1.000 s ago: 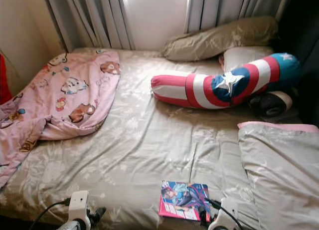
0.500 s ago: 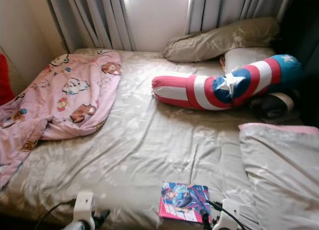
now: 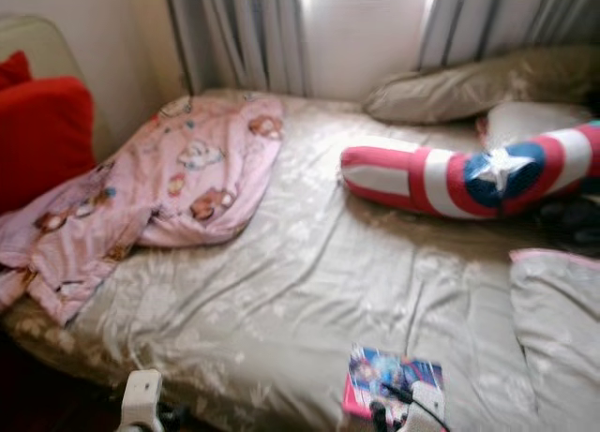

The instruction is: Clean up the room

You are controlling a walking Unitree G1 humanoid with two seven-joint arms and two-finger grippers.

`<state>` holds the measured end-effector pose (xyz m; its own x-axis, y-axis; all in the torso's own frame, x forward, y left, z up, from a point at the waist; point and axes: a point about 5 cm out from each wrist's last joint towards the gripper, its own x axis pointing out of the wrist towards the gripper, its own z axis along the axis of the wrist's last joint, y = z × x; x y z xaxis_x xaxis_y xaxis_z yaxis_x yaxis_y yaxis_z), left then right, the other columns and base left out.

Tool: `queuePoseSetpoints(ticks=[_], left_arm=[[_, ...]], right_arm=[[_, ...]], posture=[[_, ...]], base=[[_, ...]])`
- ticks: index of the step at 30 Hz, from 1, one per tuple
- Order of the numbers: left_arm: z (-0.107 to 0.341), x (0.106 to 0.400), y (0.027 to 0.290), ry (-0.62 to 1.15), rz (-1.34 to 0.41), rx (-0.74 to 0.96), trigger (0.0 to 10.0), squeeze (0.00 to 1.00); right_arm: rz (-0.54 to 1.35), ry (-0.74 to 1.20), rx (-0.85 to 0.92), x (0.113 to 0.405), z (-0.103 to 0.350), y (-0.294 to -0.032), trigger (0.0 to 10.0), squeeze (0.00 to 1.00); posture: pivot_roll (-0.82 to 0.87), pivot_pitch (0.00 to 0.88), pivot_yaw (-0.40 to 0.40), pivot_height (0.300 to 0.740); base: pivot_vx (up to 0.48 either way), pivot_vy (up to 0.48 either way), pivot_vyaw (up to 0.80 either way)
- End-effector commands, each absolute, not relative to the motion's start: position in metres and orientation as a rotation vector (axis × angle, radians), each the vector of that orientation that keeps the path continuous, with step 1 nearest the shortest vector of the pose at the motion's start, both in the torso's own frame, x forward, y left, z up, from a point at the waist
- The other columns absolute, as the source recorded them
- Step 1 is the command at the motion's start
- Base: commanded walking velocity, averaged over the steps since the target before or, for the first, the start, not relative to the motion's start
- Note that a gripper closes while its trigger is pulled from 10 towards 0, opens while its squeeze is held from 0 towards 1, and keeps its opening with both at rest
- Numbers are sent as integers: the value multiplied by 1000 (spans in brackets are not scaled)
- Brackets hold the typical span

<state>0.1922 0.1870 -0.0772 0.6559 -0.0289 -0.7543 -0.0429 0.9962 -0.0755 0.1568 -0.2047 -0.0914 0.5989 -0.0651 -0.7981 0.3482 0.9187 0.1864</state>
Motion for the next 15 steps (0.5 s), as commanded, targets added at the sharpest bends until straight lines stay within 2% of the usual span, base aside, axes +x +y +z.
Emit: queuePoseSetpoints(ticks=[1,15], left_arm=[[-77,189,197,872,20,-61,10000,0],[-79,180,217,897,42,-50,10000,0]], right_arm=[[-223,884,356,167,-89,-194,10000,0],[-179,874,356,176,-87,-171,10000,0]], posture=[[124,0,4,740],[127,0,4,740]], base=[[0,480,0],[0,480,0]])
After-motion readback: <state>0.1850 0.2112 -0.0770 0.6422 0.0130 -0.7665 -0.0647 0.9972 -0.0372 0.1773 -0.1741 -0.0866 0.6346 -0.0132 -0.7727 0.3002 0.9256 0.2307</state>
